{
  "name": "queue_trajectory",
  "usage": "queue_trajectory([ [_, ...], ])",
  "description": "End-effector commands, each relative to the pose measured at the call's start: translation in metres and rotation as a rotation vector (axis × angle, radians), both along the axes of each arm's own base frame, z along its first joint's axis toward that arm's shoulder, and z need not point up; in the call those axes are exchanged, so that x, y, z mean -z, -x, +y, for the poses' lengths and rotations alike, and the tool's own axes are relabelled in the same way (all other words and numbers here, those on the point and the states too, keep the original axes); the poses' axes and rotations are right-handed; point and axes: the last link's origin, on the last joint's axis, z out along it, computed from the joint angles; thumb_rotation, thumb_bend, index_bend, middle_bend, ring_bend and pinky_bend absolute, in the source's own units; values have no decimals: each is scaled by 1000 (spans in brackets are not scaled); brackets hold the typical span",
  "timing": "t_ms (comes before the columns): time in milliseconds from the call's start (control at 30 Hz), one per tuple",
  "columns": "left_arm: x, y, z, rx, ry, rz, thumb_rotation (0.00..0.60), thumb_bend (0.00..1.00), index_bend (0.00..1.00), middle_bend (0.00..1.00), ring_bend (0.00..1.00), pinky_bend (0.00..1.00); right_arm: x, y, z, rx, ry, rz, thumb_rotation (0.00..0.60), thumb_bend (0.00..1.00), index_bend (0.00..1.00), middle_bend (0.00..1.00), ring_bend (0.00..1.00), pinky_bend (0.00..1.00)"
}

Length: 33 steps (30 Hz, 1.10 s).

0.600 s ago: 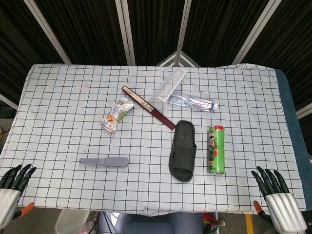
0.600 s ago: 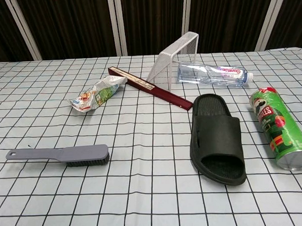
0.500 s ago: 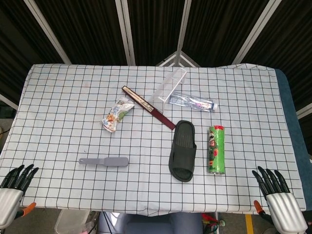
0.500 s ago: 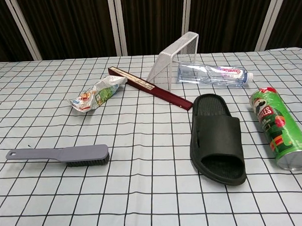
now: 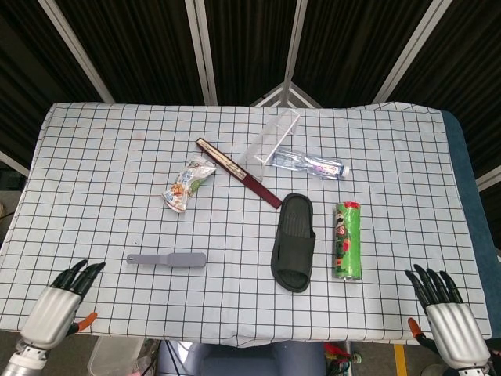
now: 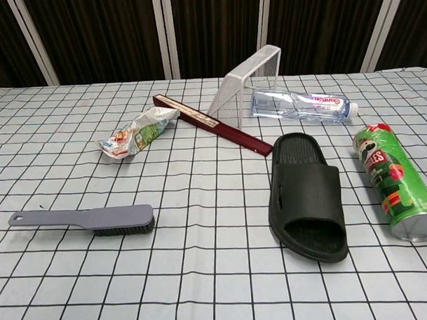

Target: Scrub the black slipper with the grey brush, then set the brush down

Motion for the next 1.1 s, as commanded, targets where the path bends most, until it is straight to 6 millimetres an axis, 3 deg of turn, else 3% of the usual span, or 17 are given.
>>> queue_trajectory([
  [33,21,-18,24,35,28,-9,600,277,63,173,105,214,-1,3,-10,17,6,-9,600,421,0,0,0,0],
  [433,87,-63,82,98,104,16,600,288,107,233,160,216,-7,19,-19,92,-12,-27,600,421,0,0,0,0],
  [700,113,-87,95,130,122,25,600,386,149,256,192,240,-8,23,-23,101,-21,-45,600,422,0,0,0,0],
  [1100,135,-94,105,112,154,36,600,397,179,283,221,261,-9,28,-28,120,-27,-54,600,421,0,0,0,0],
])
